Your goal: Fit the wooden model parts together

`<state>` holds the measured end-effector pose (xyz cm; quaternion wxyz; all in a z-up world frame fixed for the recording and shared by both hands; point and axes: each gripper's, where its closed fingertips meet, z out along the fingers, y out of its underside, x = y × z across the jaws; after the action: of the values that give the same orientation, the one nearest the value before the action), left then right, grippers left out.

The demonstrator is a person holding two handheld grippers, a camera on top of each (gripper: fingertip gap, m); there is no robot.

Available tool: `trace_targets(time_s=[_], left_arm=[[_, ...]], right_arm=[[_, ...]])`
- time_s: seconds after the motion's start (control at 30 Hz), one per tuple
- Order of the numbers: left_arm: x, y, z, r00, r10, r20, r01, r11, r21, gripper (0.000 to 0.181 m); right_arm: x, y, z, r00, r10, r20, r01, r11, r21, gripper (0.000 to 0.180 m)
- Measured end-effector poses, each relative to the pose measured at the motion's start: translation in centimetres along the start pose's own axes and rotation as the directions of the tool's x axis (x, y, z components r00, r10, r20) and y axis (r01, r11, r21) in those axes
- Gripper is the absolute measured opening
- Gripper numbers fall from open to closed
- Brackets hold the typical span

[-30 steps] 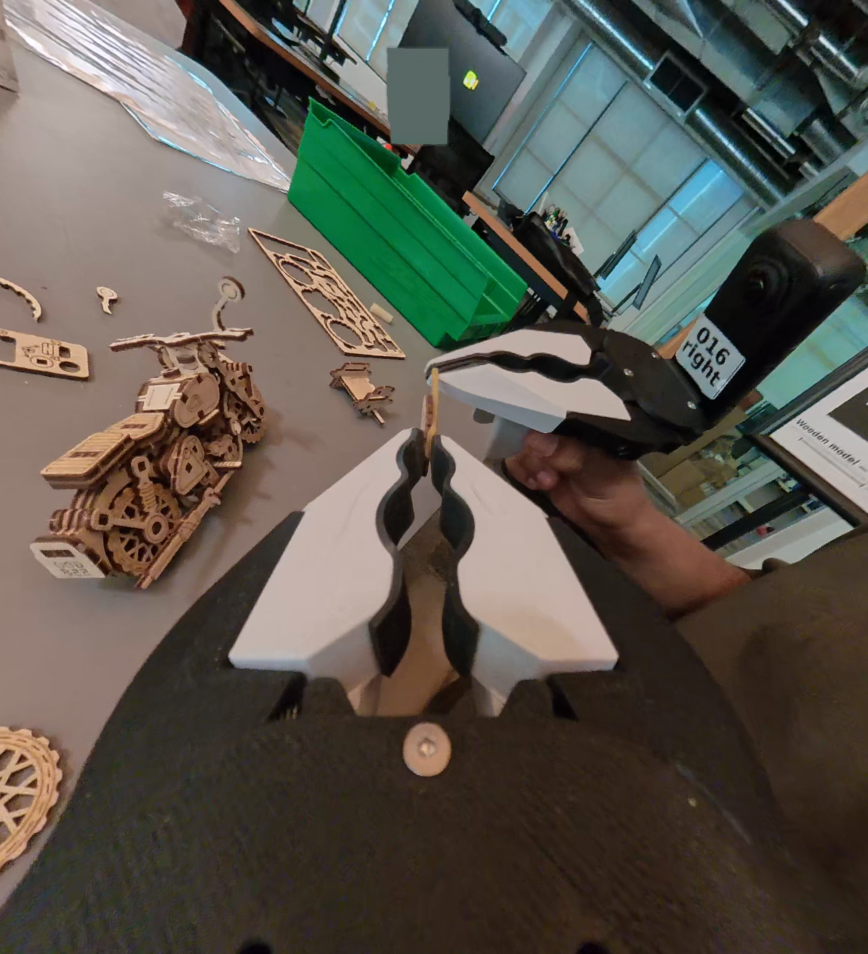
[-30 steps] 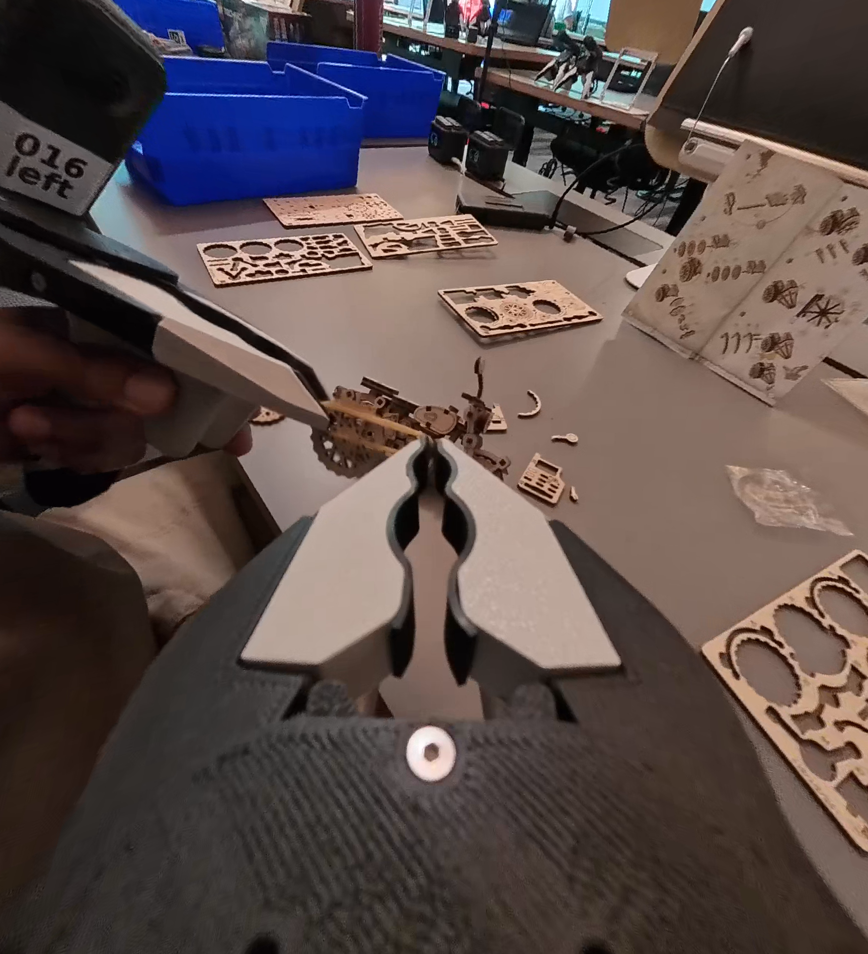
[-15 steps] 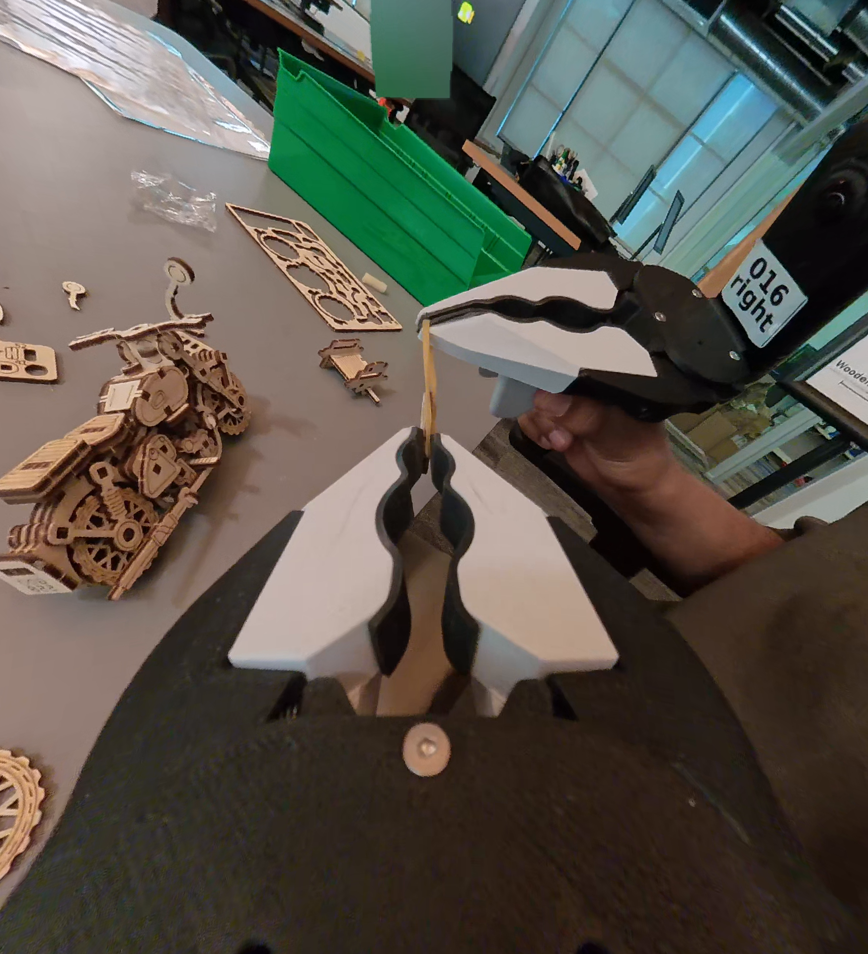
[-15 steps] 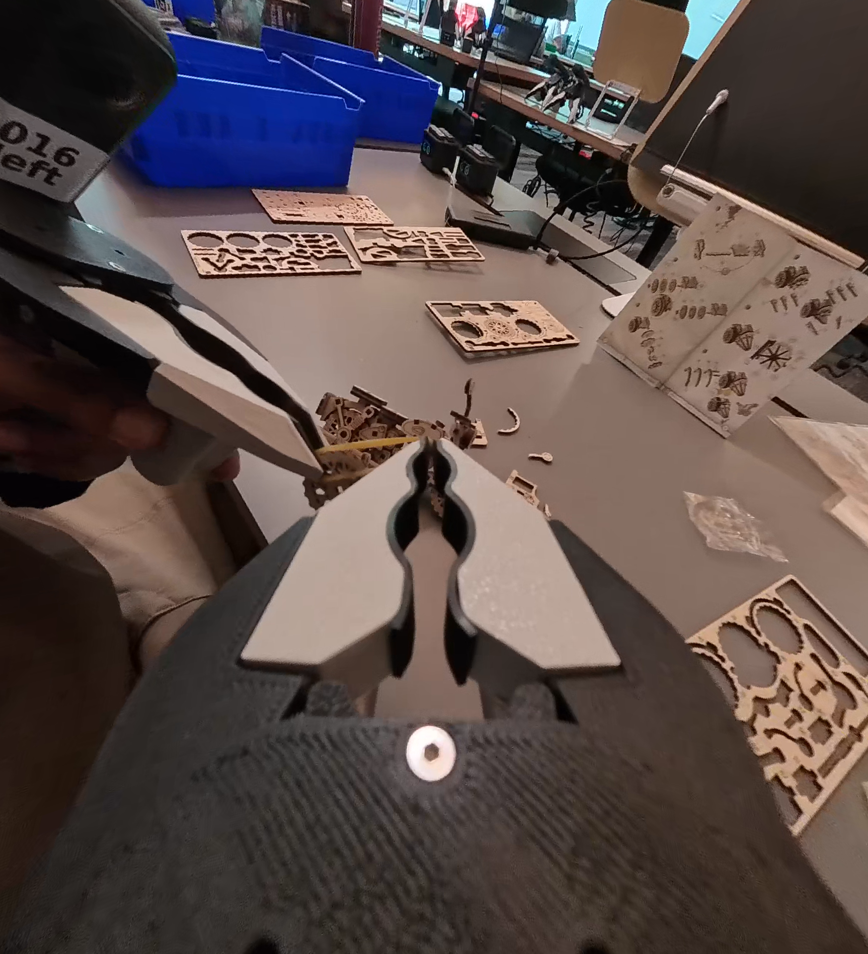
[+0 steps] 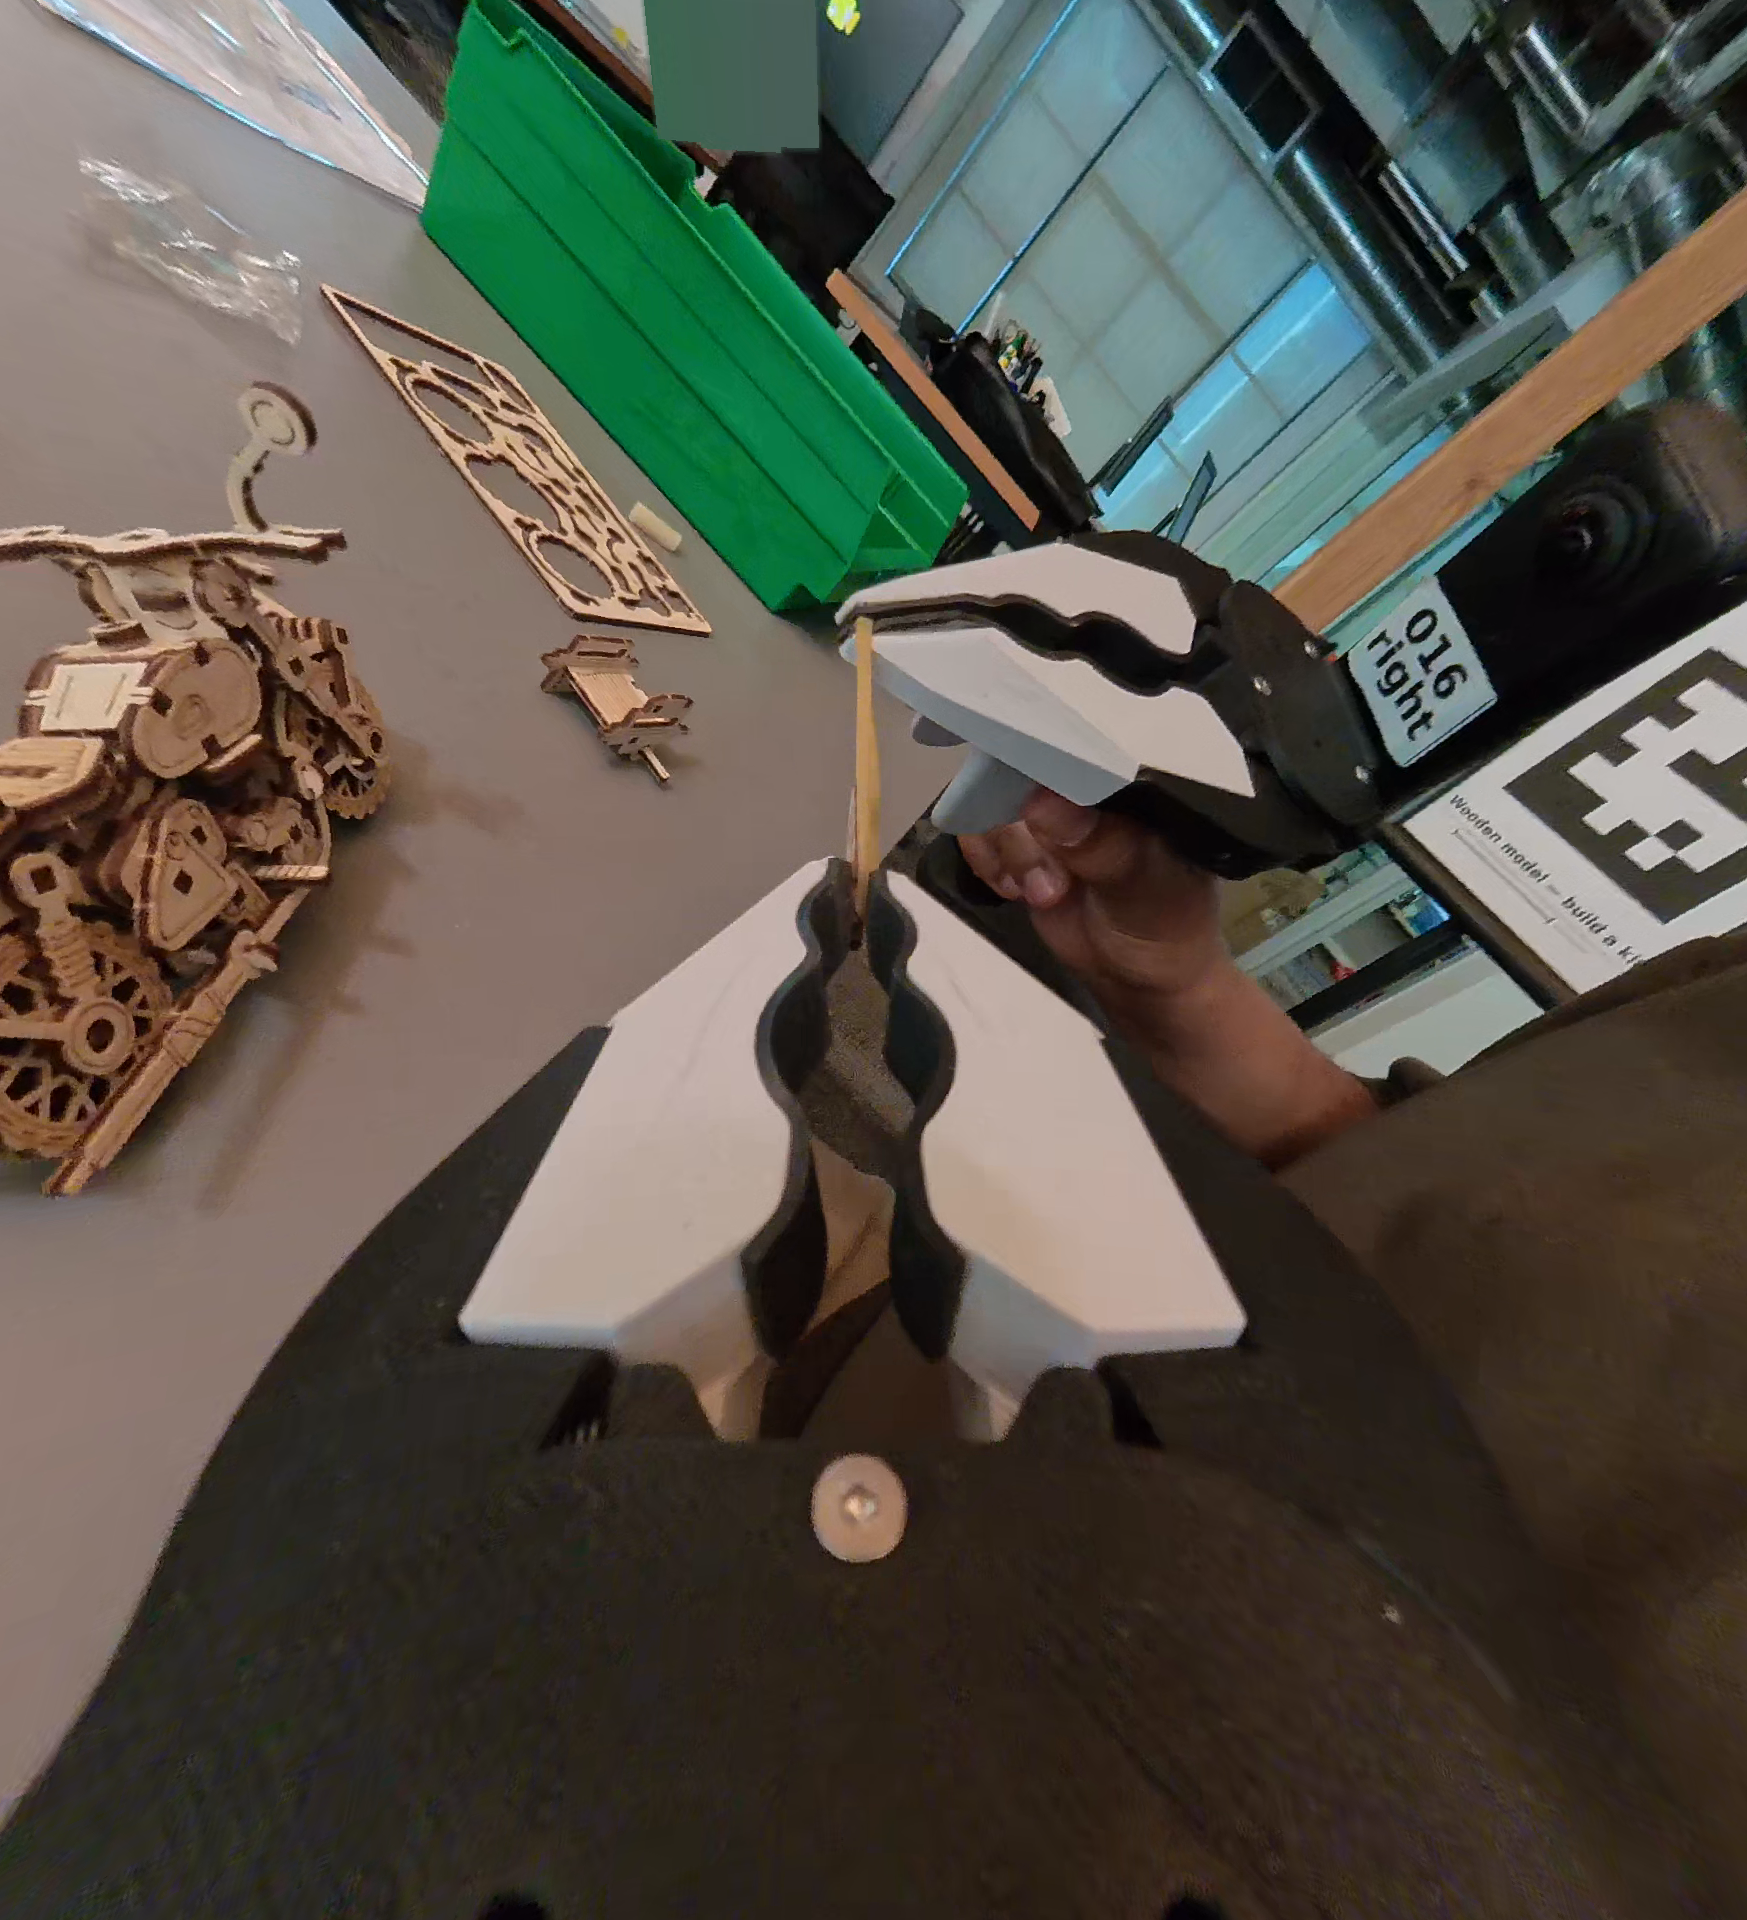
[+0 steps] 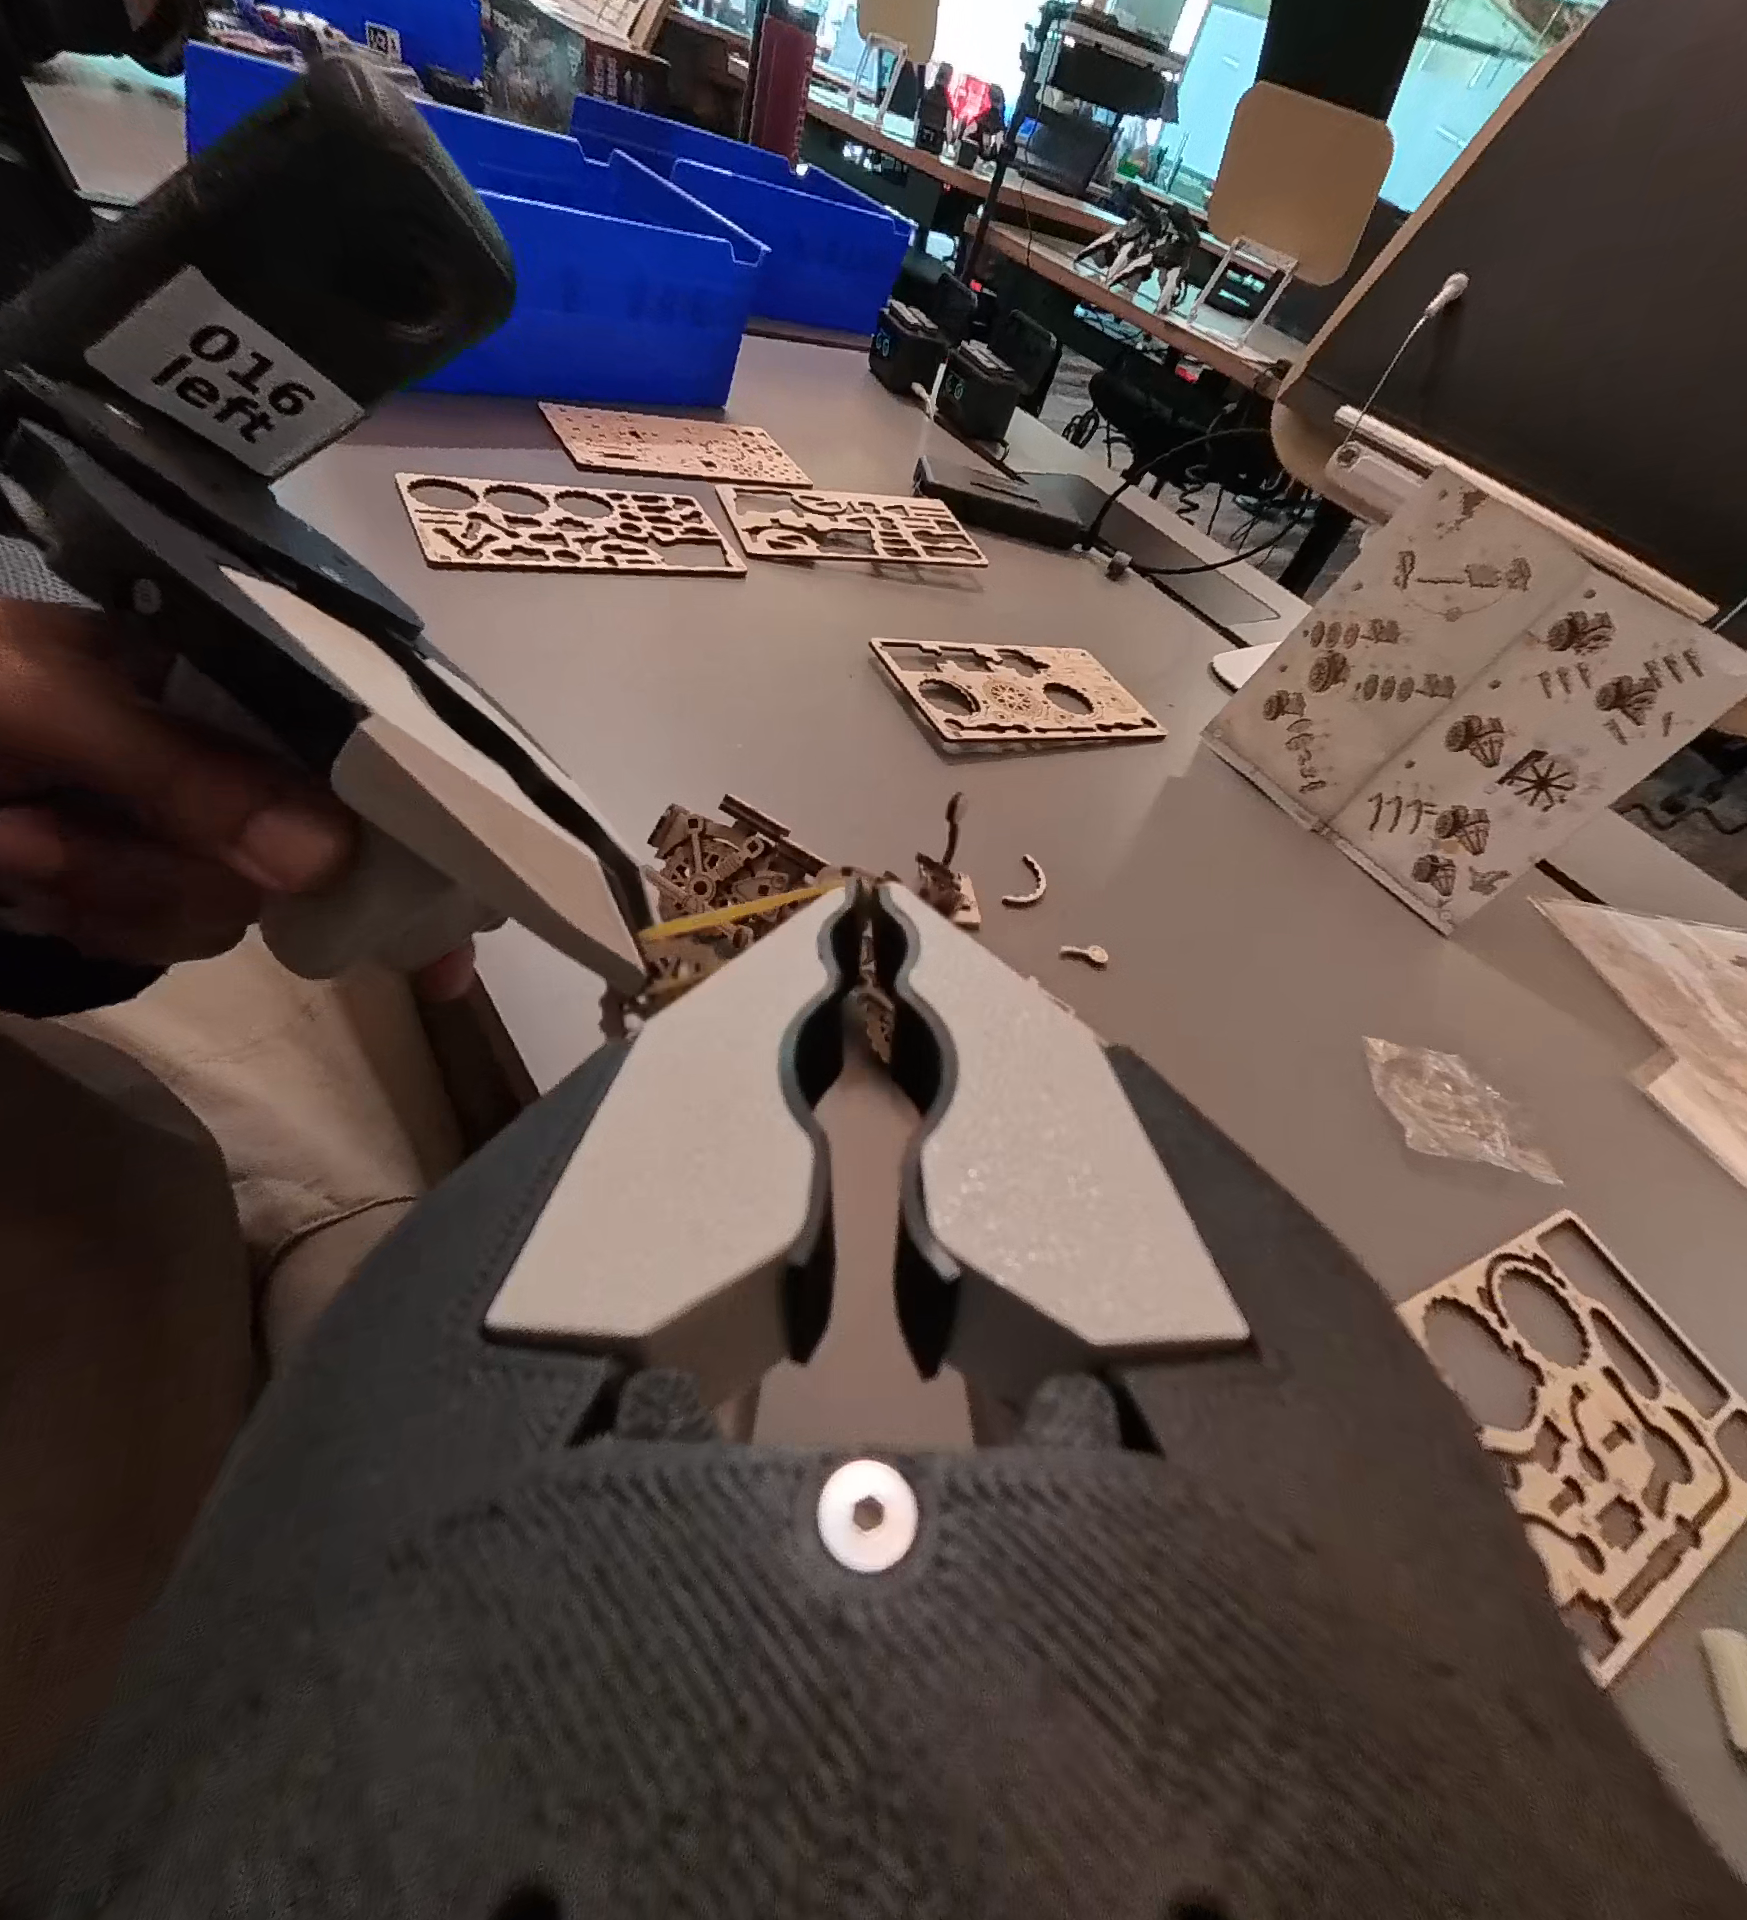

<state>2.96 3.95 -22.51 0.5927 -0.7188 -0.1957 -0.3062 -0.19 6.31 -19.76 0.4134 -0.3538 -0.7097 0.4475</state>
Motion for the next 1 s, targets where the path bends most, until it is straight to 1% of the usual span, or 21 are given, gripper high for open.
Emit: trace_targets(time_s=[0.17, 0.37, 0.43, 0.53, 0.63, 0.77, 0.9, 1.0], left_arm=[[-0.1, 0.0, -0.1, 0.999, -0.049, -0.023, 0.049, 0.999, 0.003, 0.003], [-0.3, 0.1, -0.1, 0.994, -0.102, -0.047, 0.102, 0.995, -0.003, 0.003], [0.2, 0.6, 0.2, 0.993, -0.101, -0.068, 0.099, 0.994, -0.034, 0.003], [0.3, 0.5, 0.1, 0.995, -0.075, -0.066, 0.073, 0.997, -0.036, 0.003], [0.2, 0.4, -0.1, 0.995, -0.073, -0.063, 0.071, 0.997, -0.037, 0.003], [0.1, 0.2, -0.1, 0.996, -0.068, -0.055, 0.067, 0.998, -0.021, 0.003], [-0.4, -0.4, -0.6, 0.993, -0.102, -0.055, 0.103, 0.995, 0.006, 0.003], [-0.7, -0.5, -0.6, 0.994, -0.101, -0.04, 0.102, 0.995, 0.014, 0.003]], right_arm=[[0.1, 1.2, 0.0, 0.999, 0.024, 0.029, -0.023, 0.999, -0.035, 0.001], [0.1, 0.8, -0.1, 0.998, 0.04, 0.041, -0.039, 0.999, -0.016, 0.0], [-0.1, 0.6, 0.2, 0.999, 0.028, 0.044, -0.028, 0.999, -0.017, 0.0], [-0.4, 0.9, 0.5, 0.999, 0.008, 0.041, -0.007, 0.999, -0.037, 0.001], [-0.2, 1.1, 0.3, 0.997, 0.047, 0.06, -0.045, 0.999, -0.031, 0.0], [-0.2, 1.1, 0.1, 0.997, 0.039, 0.06, -0.037, 0.999, -0.031, 0.001], [-0.1, 1.3, -0.2, 0.996, 0.05, 0.069, -0.048, 0.998, -0.03, 0.001], [-0.2, 1.5, -0.2, 0.997, 0.043, 0.07, -0.04, 0.998, -0.04, 0.0]])
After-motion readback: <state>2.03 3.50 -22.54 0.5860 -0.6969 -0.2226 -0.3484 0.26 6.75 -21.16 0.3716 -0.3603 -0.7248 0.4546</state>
